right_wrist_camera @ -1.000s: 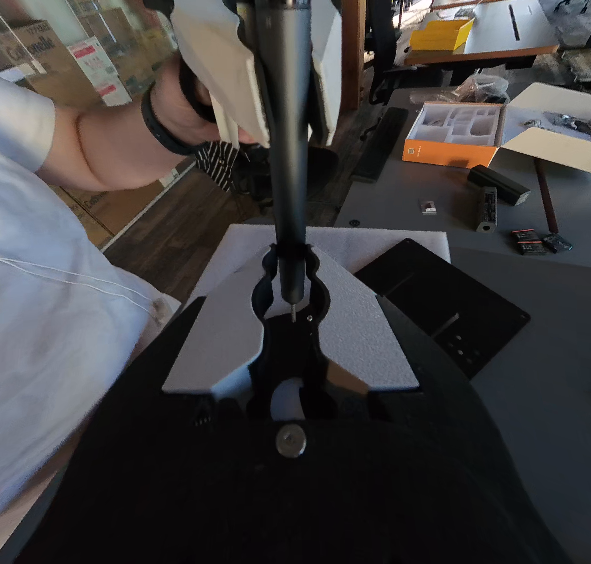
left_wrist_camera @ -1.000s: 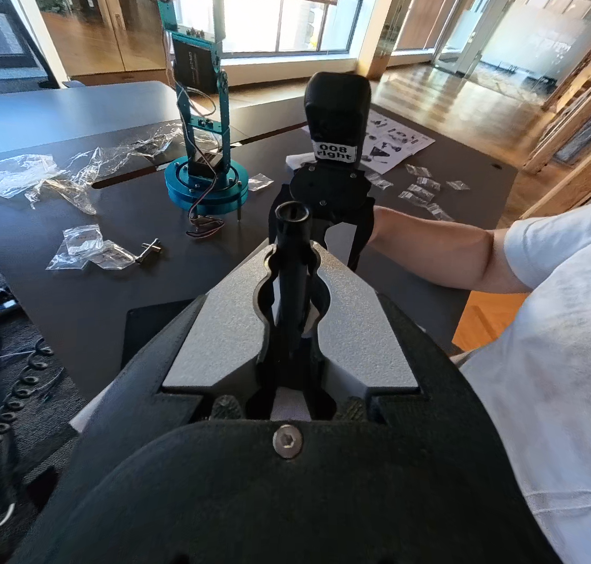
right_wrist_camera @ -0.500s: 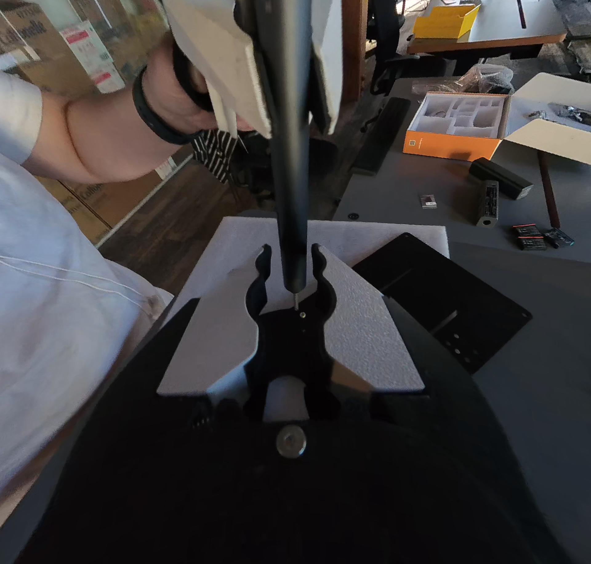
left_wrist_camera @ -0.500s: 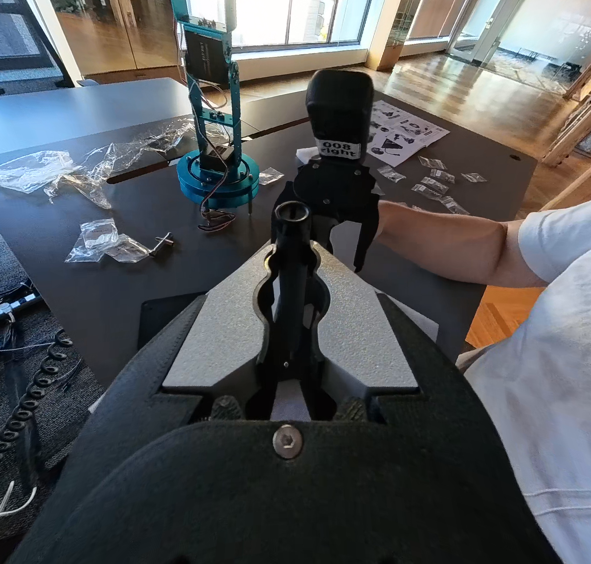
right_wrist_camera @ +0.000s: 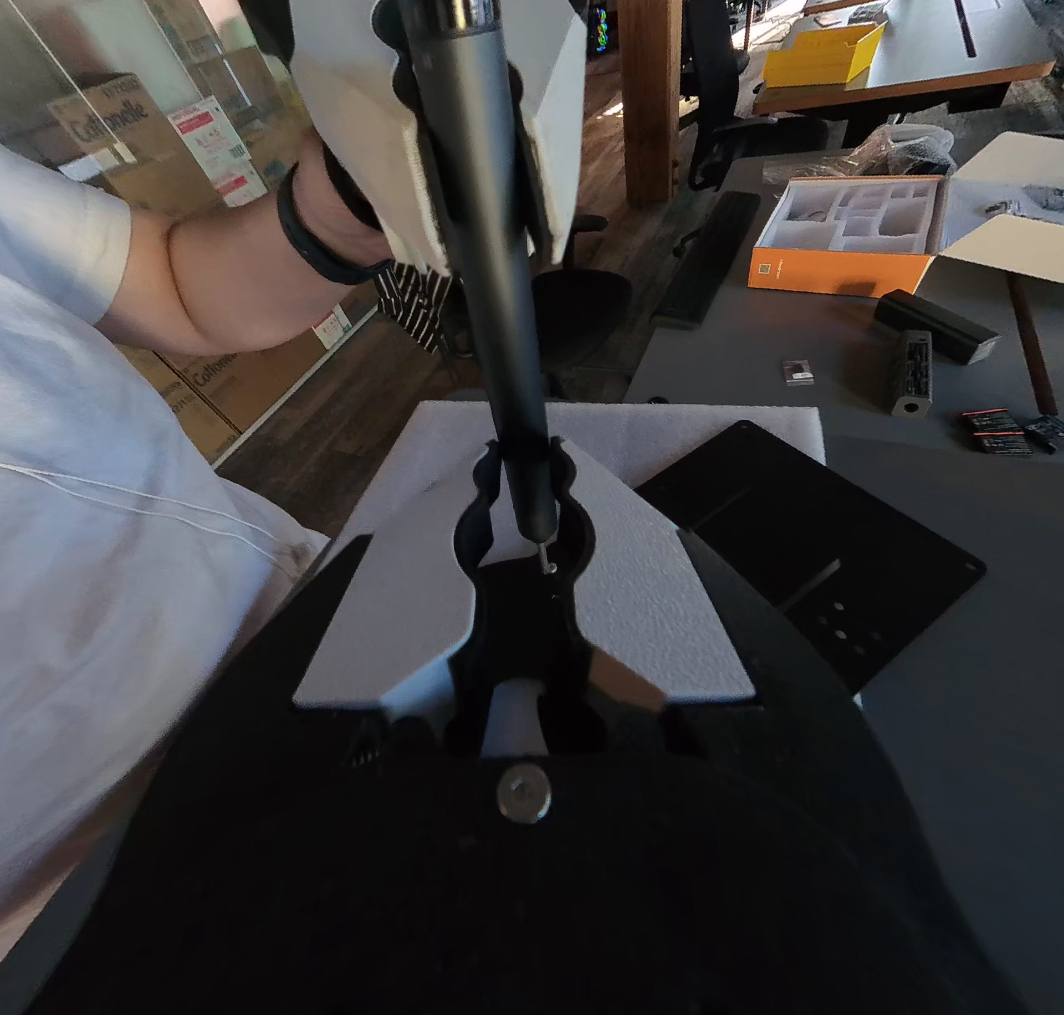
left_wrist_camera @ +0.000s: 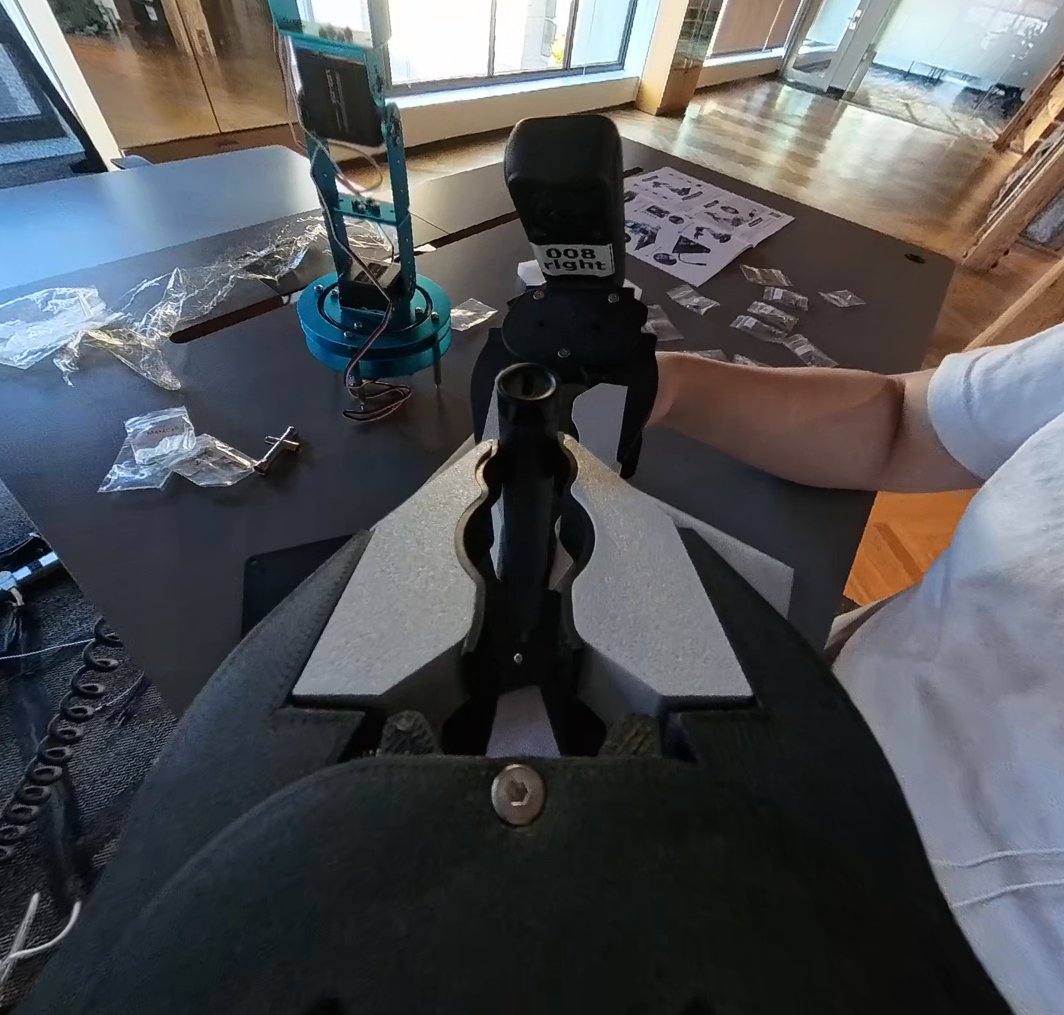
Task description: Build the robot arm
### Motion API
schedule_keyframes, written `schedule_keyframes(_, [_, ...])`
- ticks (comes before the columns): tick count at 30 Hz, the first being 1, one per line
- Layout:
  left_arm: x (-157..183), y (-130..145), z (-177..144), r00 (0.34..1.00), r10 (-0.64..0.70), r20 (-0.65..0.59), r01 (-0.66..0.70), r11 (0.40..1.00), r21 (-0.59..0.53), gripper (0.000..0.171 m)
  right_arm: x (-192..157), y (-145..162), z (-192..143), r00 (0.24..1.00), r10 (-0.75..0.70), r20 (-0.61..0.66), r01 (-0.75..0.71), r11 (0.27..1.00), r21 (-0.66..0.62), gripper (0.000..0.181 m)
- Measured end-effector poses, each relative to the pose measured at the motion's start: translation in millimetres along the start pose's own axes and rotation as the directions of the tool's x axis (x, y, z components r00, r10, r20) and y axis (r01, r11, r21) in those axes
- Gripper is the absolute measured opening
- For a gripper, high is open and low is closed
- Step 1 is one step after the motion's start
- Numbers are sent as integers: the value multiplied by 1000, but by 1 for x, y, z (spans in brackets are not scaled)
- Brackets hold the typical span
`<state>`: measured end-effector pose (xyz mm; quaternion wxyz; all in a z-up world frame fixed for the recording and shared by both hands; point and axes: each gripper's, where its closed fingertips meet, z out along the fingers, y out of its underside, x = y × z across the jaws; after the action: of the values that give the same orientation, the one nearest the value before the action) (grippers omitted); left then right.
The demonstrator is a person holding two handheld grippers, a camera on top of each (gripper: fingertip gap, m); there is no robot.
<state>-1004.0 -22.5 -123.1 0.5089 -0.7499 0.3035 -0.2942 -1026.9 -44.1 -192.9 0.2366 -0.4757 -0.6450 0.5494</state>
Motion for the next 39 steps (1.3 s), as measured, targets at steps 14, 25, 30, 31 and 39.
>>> schedule_keyframes(14, [-1,3,0,1000,-2,-5,2,1000,8,16,1,0,5,999,-44,-19,44,999,6,15])
schedule_keyframes(25, [-4,5,2,1000,-16,-11,16,1000,11,16,3,4,5,999,-33,-20,33,999,1,15])
schedule_keyframes(30, [-6,6,1,1000,-21,-10,22,1000,14,16,5,5,5,999,-31,-22,31,1000,0,15])
schedule_keyframes(31, [-7,7,1,1000,-22,-8,22,1000,13,16,5,5,5,999,-29,-23,29,1000,0,15])
schedule_keyframes(39, [-7,8,-2,1000,-22,-5,22,1000,23,16,5,5,7,999,-36,-26,36,999,-3,15])
